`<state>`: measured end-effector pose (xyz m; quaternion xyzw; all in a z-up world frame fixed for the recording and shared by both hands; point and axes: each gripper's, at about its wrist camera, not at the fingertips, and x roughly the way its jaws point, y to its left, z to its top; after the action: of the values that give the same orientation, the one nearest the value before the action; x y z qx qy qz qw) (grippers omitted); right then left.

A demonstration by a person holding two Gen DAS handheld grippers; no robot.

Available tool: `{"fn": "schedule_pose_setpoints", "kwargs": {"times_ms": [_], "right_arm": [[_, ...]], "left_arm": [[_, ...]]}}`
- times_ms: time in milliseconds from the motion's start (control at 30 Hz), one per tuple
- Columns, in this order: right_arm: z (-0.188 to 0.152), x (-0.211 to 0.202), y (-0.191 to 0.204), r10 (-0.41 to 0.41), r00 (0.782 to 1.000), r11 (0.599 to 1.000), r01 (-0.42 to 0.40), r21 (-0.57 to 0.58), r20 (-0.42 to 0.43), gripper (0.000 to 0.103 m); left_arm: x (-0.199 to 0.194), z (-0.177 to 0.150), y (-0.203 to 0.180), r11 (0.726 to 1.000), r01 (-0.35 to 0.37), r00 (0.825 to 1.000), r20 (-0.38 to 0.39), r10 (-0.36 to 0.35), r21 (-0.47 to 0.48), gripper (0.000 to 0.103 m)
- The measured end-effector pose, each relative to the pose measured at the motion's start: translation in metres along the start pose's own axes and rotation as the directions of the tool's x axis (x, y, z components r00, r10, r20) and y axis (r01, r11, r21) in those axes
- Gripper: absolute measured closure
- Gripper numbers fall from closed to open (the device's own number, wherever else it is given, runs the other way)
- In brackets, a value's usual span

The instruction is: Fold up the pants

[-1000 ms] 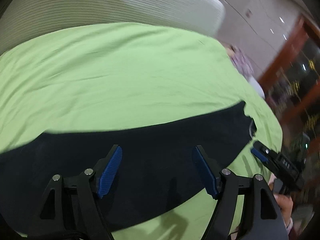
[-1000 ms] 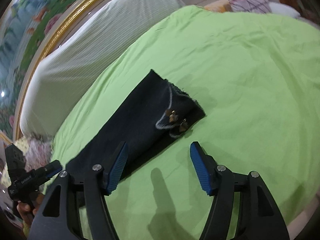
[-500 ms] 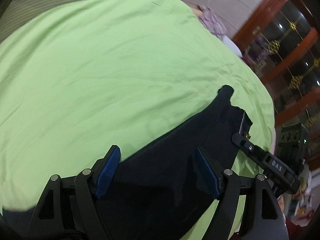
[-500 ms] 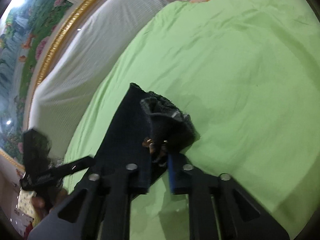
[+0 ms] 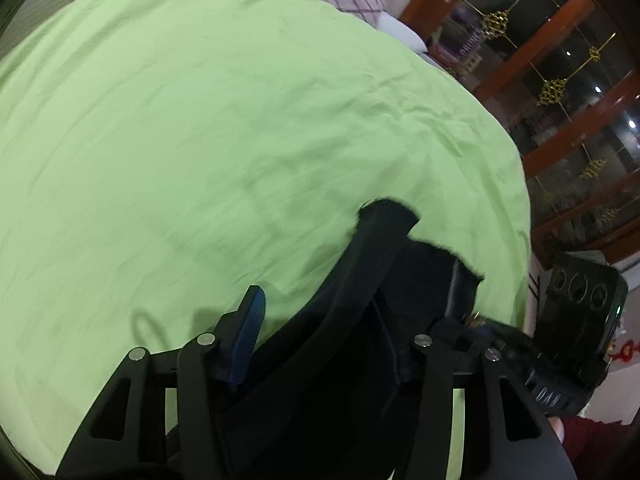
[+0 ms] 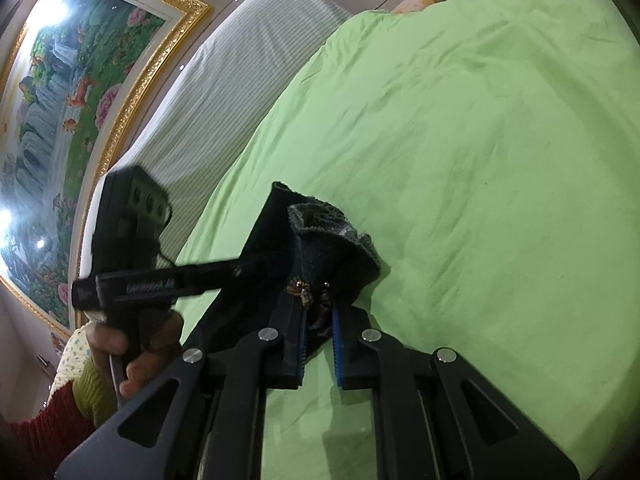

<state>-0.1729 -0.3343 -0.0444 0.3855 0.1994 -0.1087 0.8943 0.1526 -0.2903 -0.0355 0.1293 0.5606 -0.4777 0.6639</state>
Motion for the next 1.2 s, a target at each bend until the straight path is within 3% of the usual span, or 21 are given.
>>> {"fn": "schedule_pose_setpoints", "kwargs": {"times_ms": [33, 67, 100, 200, 333, 533, 667, 800, 967, 1200], "right_arm": [[0.002, -0.001, -0.002, 0.000, 1.000, 1.000, 0.000, 0.003, 0.002, 0.092], [0.002, 0.000, -0.002, 0.001, 1.000, 1.000, -0.001, 0.005, 0.001, 0.092], [0.002, 0.000, -0.002, 0.001, 1.000, 1.000, -0.001, 0.006, -0.001, 0.092], [0.002, -0.001, -0.001, 0.003, 1.000, 1.000, -0.003, 0.002, -0.001, 0.092], [0.004, -0.004, 0.010, 0.025, 1.000, 0.999, -0.024, -0.036, 0.006, 0.090], [0.008, -0.018, 0.040, 0.171, 0.985, 0.979, -0.170, -0.111, 0.003, 0.090], [0.006, -0.014, 0.074, 0.287, 0.956, 0.942, -0.294, -0.163, -0.067, 0.090], [-0.008, -0.002, 0.109, 0.344, 0.927, 0.904, -0.370, -0.216, -0.150, 0.090], [-0.030, 0.023, 0.143, 0.347, 0.902, 0.872, -0.411, -0.267, -0.256, 0.090], [-0.064, 0.054, 0.163, 0.288, 0.881, 0.853, -0.414, -0.317, -0.375, 0.090]], "left_arm": [[0.002, 0.002, -0.002, 1.000, 0.008, 1.000, -0.003, -0.008, 0.007, 0.056], [0.004, 0.004, -0.005, 1.000, 0.022, 1.000, -0.008, -0.022, 0.020, 0.069], [0.006, 0.004, -0.008, 0.999, 0.038, 0.999, -0.015, -0.038, 0.033, 0.076], [0.001, -0.001, -0.015, 0.996, 0.028, 0.999, 0.016, -0.029, 0.080, 0.084], [-0.015, -0.010, -0.017, 0.997, 0.046, 0.996, 0.079, -0.050, 0.064, 0.088], [-0.069, -0.029, -0.016, 0.995, 0.085, 0.977, 0.190, -0.095, 0.060, 0.090], [-0.106, -0.050, -0.006, 0.995, 0.098, 0.962, 0.253, -0.102, 0.028, 0.091], [-0.140, -0.078, 0.005, 0.994, 0.106, 0.942, 0.320, -0.099, -0.004, 0.091], [-0.168, -0.123, 0.019, 0.996, 0.070, 0.920, 0.389, -0.045, -0.051, 0.094], [-0.179, -0.184, 0.062, 0.974, 0.113, 0.905, 0.426, -0.019, -0.196, 0.094]]}}
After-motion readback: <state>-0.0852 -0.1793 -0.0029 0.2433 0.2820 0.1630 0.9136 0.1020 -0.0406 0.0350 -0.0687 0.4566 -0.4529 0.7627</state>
